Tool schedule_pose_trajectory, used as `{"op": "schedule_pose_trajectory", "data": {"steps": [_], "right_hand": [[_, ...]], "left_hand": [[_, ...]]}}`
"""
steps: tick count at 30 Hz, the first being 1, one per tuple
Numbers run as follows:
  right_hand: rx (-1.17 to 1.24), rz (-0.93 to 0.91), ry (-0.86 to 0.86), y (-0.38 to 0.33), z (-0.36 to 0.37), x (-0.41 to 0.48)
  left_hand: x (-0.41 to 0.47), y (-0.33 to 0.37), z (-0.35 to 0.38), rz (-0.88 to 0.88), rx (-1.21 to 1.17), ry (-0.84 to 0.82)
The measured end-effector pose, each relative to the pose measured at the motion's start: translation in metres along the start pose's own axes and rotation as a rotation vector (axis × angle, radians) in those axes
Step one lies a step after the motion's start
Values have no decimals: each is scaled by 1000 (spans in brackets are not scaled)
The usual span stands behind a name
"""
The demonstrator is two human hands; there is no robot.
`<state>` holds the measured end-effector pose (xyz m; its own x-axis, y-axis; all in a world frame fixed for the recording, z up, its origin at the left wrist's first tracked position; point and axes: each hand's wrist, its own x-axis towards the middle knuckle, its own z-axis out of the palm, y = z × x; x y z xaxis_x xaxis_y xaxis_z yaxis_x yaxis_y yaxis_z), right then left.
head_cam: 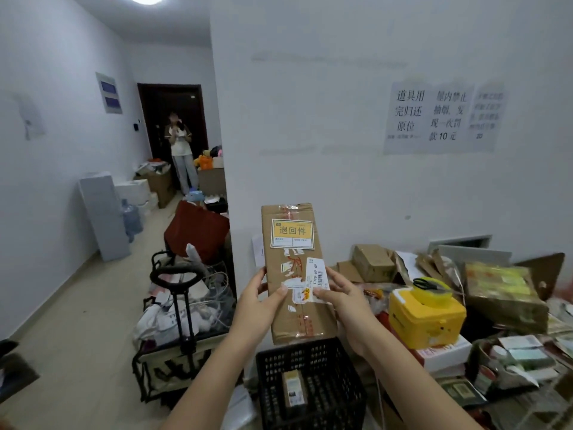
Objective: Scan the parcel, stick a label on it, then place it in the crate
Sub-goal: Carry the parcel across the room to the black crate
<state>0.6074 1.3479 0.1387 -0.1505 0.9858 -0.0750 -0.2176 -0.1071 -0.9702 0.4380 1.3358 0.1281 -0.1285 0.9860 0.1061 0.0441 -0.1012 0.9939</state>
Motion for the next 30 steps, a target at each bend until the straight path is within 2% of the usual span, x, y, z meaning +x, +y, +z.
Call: {"op": "schedule_pose_trajectory", "data": {"steps": [9, 23, 30], "right_hand": [[-41, 71, -15, 13, -6, 101], [-108, 115, 54, 24, 23, 287], [-104, 160, 109, 40, 34, 348]], "left_hand": [[93, -35, 10, -59, 28, 61], [275, -72, -23, -149, -25, -3], [341, -99, -39, -191, -6, -85]]}}
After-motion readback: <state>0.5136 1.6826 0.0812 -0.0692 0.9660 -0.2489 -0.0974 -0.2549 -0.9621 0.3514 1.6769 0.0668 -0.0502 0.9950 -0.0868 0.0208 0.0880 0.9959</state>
